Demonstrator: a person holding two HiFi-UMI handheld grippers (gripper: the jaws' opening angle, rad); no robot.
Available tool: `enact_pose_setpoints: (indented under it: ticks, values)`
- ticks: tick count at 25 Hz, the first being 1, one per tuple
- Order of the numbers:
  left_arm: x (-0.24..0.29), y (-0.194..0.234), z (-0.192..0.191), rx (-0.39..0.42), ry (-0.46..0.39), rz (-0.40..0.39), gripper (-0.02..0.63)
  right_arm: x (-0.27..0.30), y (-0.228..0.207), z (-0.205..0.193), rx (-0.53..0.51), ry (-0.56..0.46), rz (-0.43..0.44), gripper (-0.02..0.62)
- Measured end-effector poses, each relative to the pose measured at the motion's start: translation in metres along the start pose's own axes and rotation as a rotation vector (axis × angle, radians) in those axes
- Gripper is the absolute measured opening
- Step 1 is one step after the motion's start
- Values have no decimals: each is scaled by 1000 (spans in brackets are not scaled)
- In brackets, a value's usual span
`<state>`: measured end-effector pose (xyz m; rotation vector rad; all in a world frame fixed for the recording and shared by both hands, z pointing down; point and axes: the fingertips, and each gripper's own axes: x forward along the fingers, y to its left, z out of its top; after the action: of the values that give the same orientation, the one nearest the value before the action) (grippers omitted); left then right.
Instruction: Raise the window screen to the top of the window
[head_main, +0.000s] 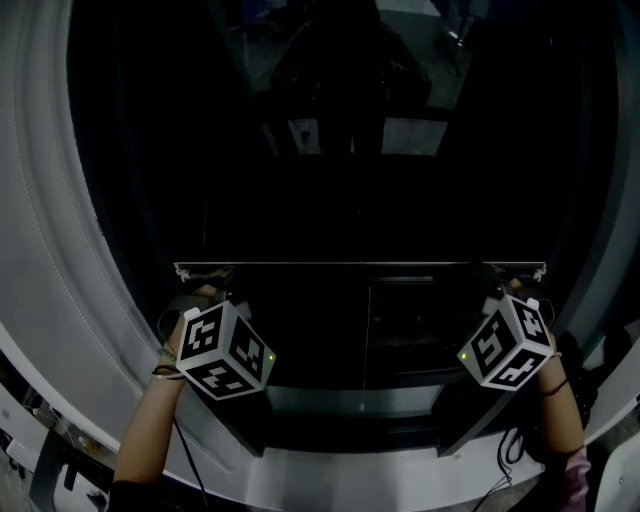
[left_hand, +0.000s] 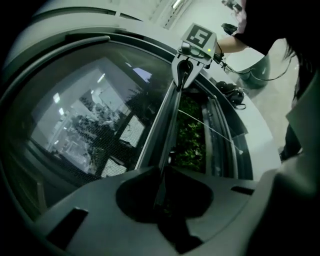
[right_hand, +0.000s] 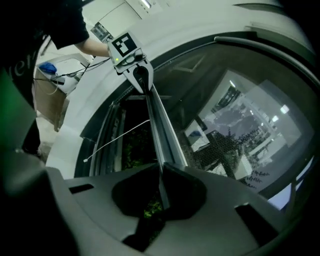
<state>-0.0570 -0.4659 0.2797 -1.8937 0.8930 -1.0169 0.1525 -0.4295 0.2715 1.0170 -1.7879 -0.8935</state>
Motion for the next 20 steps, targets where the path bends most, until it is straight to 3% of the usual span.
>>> enact_pose_setpoints:
  ticks: [3,13,20]
  values:
    - [-13,41,17,11,-40,70,40,-15,-41,15,-25,-30,-88,28]
    - [-58,146,65,87,-82,268,41,-63,-143,59,-110,-54,-268,29]
    - [-88,201,93,54,-121,278,44,-90,-196,83,-142,-56,-325,29]
